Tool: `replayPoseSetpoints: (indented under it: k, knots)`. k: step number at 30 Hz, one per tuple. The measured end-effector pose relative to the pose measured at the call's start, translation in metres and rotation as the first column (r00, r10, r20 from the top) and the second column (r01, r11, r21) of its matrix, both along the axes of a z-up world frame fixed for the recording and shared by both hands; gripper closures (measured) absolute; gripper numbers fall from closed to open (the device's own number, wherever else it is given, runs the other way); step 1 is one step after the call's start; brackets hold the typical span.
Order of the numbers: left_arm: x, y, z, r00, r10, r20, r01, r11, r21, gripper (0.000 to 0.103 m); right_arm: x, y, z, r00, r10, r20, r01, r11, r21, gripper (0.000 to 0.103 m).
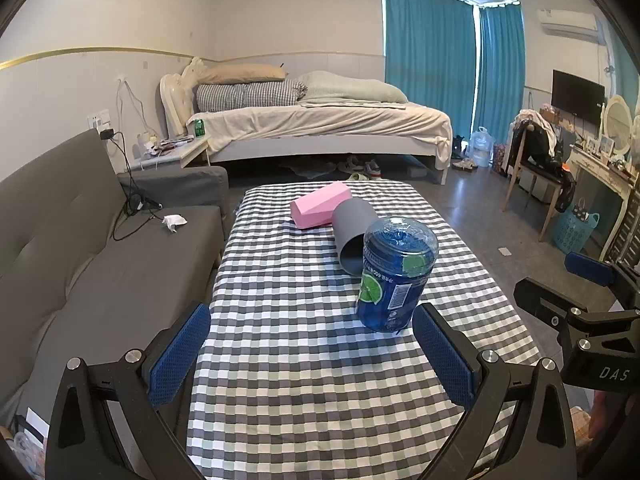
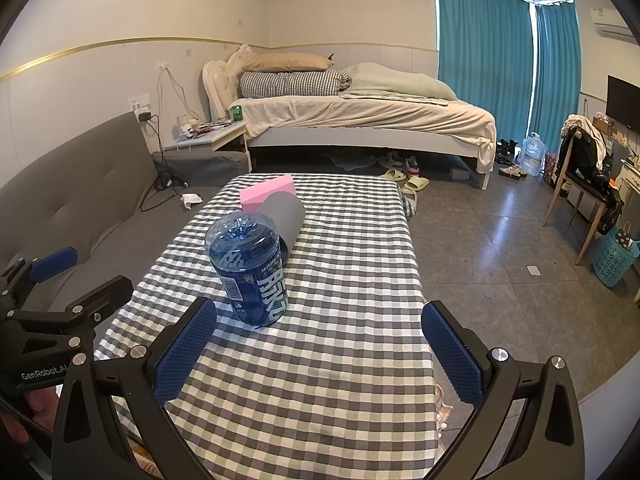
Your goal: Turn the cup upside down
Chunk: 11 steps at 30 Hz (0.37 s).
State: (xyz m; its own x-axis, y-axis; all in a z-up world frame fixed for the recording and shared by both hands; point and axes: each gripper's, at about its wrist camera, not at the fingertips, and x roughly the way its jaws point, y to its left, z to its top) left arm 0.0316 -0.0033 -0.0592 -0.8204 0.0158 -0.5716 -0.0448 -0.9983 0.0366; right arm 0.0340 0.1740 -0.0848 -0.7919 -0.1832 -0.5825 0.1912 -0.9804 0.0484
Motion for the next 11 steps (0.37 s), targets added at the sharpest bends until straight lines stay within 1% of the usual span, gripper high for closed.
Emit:
replayPoseSetpoints:
  k: [11]
  knots:
    - [-0.0003, -0.0003, -0.0007, 1.000, 0.011, 0.006, -0.011, 1.000, 0.008, 0.000, -0.0022, 0.0003, -0.0026, 1.000, 0.005, 0.006, -0.005, 1.000, 0.009, 0.000]
